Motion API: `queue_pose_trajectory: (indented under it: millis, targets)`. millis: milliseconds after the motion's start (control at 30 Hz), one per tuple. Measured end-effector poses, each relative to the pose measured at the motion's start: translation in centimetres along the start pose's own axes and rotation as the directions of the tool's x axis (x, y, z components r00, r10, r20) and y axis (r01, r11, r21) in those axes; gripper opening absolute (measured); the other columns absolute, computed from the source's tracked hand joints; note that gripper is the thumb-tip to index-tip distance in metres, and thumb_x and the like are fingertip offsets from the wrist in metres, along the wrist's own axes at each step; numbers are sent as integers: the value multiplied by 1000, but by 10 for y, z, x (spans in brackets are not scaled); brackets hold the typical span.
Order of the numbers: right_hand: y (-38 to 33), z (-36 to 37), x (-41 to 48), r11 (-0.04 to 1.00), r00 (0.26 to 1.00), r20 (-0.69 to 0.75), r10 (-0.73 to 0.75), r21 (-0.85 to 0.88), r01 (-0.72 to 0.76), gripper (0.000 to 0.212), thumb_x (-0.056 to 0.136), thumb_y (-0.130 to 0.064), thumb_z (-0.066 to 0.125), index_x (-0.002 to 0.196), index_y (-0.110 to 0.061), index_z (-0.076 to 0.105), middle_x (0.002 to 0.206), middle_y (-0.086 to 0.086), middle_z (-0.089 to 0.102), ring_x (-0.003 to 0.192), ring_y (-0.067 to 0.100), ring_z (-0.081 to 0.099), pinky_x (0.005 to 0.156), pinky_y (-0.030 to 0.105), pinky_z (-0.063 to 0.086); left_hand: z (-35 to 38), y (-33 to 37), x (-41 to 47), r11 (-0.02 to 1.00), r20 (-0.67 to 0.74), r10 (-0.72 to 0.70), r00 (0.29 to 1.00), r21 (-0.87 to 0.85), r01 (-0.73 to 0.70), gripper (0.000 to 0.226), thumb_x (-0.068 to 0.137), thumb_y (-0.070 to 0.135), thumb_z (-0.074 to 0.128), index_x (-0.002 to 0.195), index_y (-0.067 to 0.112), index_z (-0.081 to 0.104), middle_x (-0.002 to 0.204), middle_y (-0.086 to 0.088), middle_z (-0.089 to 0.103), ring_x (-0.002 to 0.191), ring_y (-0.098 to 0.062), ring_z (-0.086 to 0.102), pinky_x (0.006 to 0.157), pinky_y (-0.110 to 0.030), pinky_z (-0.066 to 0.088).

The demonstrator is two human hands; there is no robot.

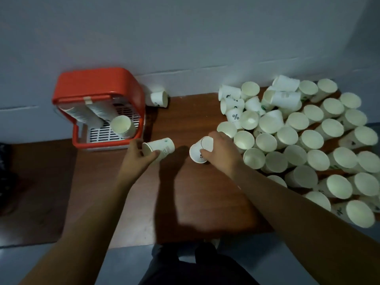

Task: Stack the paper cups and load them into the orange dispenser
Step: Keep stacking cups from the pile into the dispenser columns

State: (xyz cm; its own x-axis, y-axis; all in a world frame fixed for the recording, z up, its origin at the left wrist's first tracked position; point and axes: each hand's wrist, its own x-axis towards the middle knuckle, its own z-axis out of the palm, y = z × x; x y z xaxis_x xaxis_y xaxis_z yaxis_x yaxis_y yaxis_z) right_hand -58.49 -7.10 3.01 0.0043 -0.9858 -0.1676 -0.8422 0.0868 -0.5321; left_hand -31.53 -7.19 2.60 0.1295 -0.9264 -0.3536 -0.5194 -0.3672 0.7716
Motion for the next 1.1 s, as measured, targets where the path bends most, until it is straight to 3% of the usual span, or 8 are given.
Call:
queue_pose_trajectory:
  millis: [133,300,400,533,700,833,933,1100]
  targets:
    - [-42,1,13,997,998,-14,-54,48,54,42,77,-35,73,110,-15,58,110,4,59,101,23,56,85,39,47,-62,1,2,992,-161,127,979,44,-121,49,82,26,81,118,14,51,118,-6,60,106,-19,61,83,-30,53]
    - [-88,14,24,995,998,-19,-59,80,61,40,80,-35,73,113,-18,57,112,-1,58,102,19,55,82,31,45,-128,-14,26,972,-260,205,944,170,-164,66,74,64,72,126,28,55,127,-3,56,112,-21,59,90,-47,56]
    - [-108,25,28,996,999,-14,-30,89,31,44,83,-36,72,120,-18,56,118,-1,58,107,18,56,87,31,49,-143,-14,45,965,-280,225,933,197,-173,72,74,67,68,131,25,56,129,-6,54,116,-25,56,98,-46,51]
    - [-124,40,29,994,999,-38,26,111,-22,45,82,-35,74,119,-18,56,118,0,59,107,17,56,90,35,52,-142,-11,78,935,-210,266,941,293,-199,77,82,49,76,144,12,48,143,-14,48,129,-30,47,105,-43,41]
    - [-134,55,29,981,990,-104,93,181,-73,45,79,-34,75,117,-17,58,113,0,60,102,16,58,82,36,55,-125,-17,115,868,-29,348,937,386,-311,70,78,35,83,133,3,55,133,-19,51,123,-36,50,102,-41,39]
    - [-144,63,32,965,979,-81,187,203,-168,43,81,-37,71,117,-19,58,112,-4,61,100,12,59,67,16,43,-109,-35,140,805,122,382,916,443,-395,68,73,28,87,129,4,58,128,-18,53,117,-39,52,100,-43,42]
    - [-155,65,27,915,967,-60,249,341,-215,45,86,-33,68,127,-20,54,116,-9,58,103,8,56,66,10,37,-101,-43,152,764,218,399,891,458,-455,73,73,27,86,136,6,55,133,-16,52,120,-40,52,101,-44,43]
    - [-175,68,28,808,961,10,275,539,-237,44,93,-31,61,136,-33,50,121,-20,48,107,-1,50,65,4,40,-112,-51,148,786,188,438,879,394,-476,68,82,41,75,136,5,55,137,-16,53,124,-36,50,106,-43,41]
